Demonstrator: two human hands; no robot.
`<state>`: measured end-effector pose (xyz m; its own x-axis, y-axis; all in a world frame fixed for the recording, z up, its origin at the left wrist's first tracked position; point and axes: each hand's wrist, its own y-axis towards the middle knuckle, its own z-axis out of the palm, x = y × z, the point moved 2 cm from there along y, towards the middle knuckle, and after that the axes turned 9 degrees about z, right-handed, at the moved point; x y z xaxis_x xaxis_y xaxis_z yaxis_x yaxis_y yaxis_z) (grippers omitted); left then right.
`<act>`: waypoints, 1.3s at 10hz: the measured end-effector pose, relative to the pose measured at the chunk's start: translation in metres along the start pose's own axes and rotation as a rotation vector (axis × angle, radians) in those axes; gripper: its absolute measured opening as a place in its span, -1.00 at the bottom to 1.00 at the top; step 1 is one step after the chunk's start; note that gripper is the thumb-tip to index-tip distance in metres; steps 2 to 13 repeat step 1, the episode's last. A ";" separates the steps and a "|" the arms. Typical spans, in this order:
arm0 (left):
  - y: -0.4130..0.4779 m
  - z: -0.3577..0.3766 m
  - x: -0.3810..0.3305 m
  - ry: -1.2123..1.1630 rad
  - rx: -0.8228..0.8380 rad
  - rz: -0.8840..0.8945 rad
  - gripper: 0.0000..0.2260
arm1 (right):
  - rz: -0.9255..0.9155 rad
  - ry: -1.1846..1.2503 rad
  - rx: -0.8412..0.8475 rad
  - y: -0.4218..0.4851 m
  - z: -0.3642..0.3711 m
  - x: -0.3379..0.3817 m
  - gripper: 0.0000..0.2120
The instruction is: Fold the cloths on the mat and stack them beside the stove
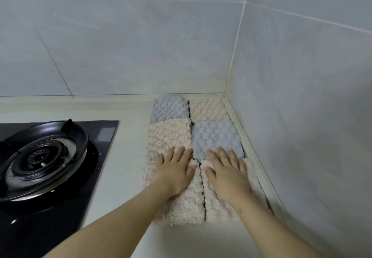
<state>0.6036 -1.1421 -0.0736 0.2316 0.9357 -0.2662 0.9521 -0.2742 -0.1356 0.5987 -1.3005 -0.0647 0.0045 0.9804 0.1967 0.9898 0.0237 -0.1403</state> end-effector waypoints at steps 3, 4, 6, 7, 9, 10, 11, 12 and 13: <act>-0.009 -0.015 0.001 -0.096 -0.112 -0.021 -0.51 | 0.033 0.099 -0.054 -0.014 -0.013 -0.006 -0.51; -0.009 -0.015 0.001 -0.096 -0.112 -0.021 -0.51 | 0.033 0.099 -0.054 -0.014 -0.013 -0.006 -0.51; -0.009 -0.015 0.001 -0.096 -0.112 -0.021 -0.51 | 0.033 0.099 -0.054 -0.014 -0.013 -0.006 -0.51; -0.009 -0.015 0.001 -0.096 -0.112 -0.021 -0.51 | 0.033 0.099 -0.054 -0.014 -0.013 -0.006 -0.51; -0.009 -0.015 0.001 -0.096 -0.112 -0.021 -0.51 | 0.033 0.099 -0.054 -0.014 -0.013 -0.006 -0.51; -0.009 -0.015 0.001 -0.096 -0.112 -0.021 -0.51 | 0.033 0.099 -0.054 -0.014 -0.013 -0.006 -0.51; -0.009 -0.015 0.001 -0.096 -0.112 -0.021 -0.51 | 0.033 0.099 -0.054 -0.014 -0.013 -0.006 -0.51; -0.009 -0.015 0.001 -0.096 -0.112 -0.021 -0.51 | 0.033 0.099 -0.054 -0.014 -0.013 -0.006 -0.51; -0.009 -0.015 0.001 -0.096 -0.112 -0.021 -0.51 | 0.033 0.099 -0.054 -0.014 -0.013 -0.006 -0.51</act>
